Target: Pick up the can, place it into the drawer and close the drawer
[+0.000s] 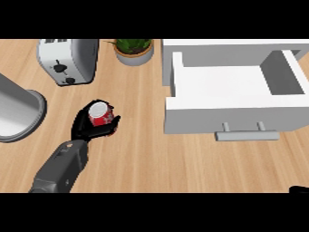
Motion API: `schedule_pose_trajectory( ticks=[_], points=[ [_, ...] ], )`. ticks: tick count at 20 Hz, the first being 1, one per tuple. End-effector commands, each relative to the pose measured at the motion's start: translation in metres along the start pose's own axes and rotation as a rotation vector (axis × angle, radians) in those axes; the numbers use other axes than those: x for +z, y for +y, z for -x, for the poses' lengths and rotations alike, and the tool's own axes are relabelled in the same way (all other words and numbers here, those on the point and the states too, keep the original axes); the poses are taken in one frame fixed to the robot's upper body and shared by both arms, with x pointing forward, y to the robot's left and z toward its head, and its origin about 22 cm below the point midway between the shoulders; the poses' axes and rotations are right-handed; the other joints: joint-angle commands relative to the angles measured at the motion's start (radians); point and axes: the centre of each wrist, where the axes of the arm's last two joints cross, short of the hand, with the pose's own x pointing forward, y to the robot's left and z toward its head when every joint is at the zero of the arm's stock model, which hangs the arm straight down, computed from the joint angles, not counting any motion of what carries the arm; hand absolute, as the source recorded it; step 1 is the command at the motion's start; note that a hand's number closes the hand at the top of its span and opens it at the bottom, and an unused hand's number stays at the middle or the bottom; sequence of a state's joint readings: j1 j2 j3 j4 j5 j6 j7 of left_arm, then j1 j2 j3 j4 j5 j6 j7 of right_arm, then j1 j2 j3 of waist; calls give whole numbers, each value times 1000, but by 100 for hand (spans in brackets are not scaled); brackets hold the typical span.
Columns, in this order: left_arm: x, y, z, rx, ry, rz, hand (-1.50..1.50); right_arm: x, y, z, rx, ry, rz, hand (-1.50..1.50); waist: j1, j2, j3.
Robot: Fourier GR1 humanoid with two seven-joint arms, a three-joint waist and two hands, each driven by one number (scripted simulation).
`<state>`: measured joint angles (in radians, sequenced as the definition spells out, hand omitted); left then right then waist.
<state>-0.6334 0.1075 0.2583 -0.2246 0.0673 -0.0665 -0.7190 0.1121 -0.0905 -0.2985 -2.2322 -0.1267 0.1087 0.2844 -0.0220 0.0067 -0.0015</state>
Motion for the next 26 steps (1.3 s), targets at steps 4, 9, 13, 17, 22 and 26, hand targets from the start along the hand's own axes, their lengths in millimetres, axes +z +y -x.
schedule_pose_trajectory(
  ticks=[4,9,13,17,22,26],
  points=[
    [-4,-3,-3,-7,-10,-22,150,8,15,-8,8,0,15,-150,4,-2,0],
    [-2,-19,-2,50,-53,-29,150,4,-9,0,35,-28,19,-150,14,-6,1],
    [-32,-35,-33,54,-73,14,150,-27,0,3,21,-18,32,-150,19,-6,1],
    [-49,-55,-60,14,-68,68,150,-5,-10,-16,55,-24,30,-150,20,-10,2],
    [-63,-94,-97,-26,-139,125,150,-9,5,-1,53,-15,39,-150,22,-10,2],
    [-75,-114,-154,-26,-134,183,150,10,-1,-24,55,-14,62,-150,32,-19,2]
  ],
)
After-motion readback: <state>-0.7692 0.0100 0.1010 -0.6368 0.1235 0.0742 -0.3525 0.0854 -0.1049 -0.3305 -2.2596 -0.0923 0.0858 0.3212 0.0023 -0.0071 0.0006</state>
